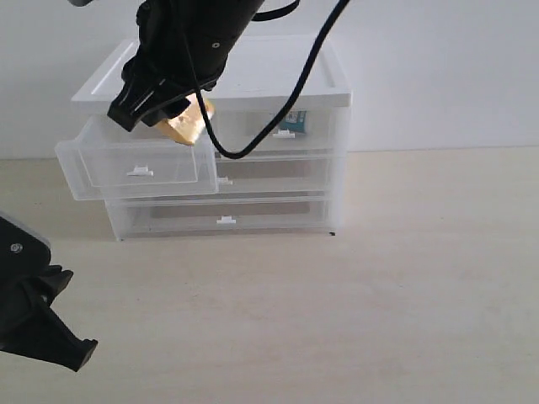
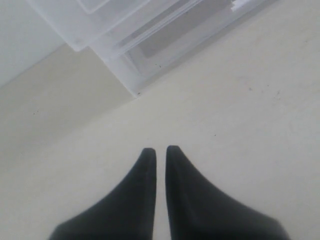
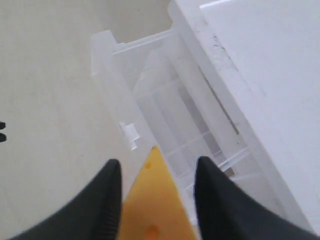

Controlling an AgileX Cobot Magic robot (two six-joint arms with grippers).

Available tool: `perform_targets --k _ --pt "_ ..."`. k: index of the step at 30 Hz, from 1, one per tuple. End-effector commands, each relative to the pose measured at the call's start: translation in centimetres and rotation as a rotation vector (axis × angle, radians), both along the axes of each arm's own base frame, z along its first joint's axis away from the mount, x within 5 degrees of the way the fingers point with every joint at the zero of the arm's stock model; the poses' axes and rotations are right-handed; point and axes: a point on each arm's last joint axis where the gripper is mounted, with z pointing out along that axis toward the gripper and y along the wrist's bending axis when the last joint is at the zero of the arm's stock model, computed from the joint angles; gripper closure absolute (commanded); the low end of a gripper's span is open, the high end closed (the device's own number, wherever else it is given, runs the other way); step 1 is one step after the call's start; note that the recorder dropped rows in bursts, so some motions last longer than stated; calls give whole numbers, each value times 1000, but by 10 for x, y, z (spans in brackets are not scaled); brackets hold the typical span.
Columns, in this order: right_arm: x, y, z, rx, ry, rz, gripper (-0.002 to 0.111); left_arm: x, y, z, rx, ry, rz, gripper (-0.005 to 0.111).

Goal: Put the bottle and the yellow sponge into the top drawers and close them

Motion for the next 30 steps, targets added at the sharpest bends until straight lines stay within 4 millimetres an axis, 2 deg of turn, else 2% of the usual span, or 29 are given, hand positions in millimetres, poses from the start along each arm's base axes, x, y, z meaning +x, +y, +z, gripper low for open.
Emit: perform_targets --k 1,6,10,13,17,19,30 --pt "9 3 5 30 -43 0 108 -1 1 1 -12 -2 3 103" --pt "14 8 5 24 -55 4 108 0 1 2 -12 -16 2 103" --pt "9 7 7 38 -18 21 108 0 -5 3 -6 -17 -61 103" --pt "4 1 22 75 -28 -12 108 1 -4 5 -14 -37 -55 103" --pt "3 -11 33 83 -26 -41 108 1 -5 5 -13 -36 -57 103" --pt "7 -18 33 81 -7 -80 108 0 -5 4 -15 -30 -58 103" --pt "7 -25 35 52 14 -145 108 0 -5 4 -15 -23 -64 103"
